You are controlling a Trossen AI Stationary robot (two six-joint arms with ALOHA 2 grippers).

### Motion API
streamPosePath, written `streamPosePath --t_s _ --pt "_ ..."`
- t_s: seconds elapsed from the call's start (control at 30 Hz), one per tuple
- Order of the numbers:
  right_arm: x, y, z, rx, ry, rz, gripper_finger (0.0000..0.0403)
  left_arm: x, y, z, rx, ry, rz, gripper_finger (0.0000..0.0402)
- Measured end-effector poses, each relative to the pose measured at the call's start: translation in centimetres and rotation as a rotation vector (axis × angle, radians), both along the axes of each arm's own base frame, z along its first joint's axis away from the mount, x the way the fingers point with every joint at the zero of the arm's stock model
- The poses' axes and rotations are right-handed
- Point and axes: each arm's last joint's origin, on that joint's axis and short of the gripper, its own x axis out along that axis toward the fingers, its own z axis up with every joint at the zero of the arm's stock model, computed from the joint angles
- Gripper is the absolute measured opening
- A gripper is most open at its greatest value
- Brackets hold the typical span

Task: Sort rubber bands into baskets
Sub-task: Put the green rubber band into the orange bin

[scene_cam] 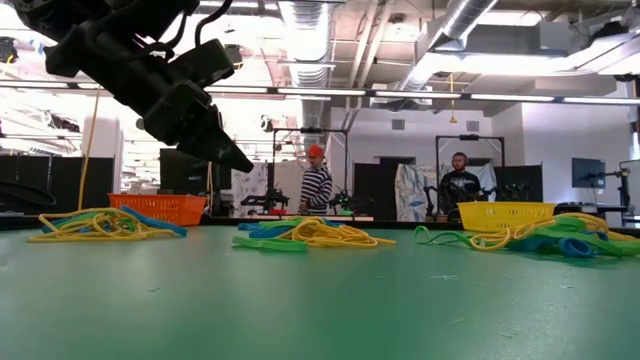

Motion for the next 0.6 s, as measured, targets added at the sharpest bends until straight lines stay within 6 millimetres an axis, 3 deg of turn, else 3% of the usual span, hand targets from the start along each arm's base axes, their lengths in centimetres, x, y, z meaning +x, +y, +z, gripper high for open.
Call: streamPosePath --t_s 0.6 --pt "1.6 -0.8 0.0 -0.026 -0.037 0.001 0.0169 0.0 0.0 0.0 -0.002 0.000 0.000 0.0128"
